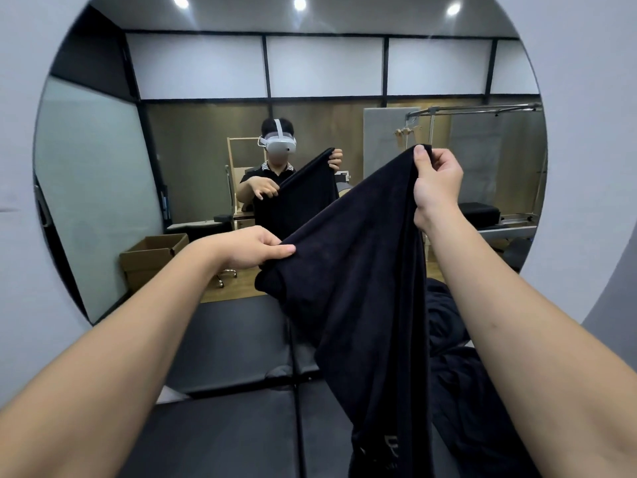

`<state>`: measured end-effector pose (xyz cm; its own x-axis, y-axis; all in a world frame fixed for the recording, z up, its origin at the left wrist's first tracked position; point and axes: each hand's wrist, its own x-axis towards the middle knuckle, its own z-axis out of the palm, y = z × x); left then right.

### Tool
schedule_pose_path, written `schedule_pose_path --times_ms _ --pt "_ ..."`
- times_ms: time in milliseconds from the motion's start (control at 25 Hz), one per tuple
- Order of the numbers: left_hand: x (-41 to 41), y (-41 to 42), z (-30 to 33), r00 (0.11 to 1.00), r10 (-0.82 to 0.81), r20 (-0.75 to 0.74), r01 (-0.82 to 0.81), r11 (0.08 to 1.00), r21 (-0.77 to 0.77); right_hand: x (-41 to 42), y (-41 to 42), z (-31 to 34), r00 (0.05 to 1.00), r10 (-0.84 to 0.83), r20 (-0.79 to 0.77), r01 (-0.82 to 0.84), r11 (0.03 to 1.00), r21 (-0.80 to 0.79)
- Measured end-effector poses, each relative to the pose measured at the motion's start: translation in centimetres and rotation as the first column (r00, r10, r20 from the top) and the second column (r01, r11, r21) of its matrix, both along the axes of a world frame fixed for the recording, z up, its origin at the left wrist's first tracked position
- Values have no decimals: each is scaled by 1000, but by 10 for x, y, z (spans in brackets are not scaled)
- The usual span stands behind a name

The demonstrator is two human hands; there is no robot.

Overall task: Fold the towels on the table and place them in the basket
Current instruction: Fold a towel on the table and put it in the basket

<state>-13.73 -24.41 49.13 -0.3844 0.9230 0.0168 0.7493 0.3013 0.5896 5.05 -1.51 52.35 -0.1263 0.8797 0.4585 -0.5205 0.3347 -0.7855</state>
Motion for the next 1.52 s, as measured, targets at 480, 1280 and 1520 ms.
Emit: schedule_pose_path --times_ms 480,1280,1520 --pt "28 12 -53 931 -113 348 102 994 49 10 7 1 998 -25 -65 17 991 -134" --pt "36 37 -69 989 -103 106 64 944 323 27 27 -8 990 -107 -93 82 967 -241" --pt "31 51 -81 976 -171 134 116 931 346 29 29 -8 994 -89 -63 75 977 -199"
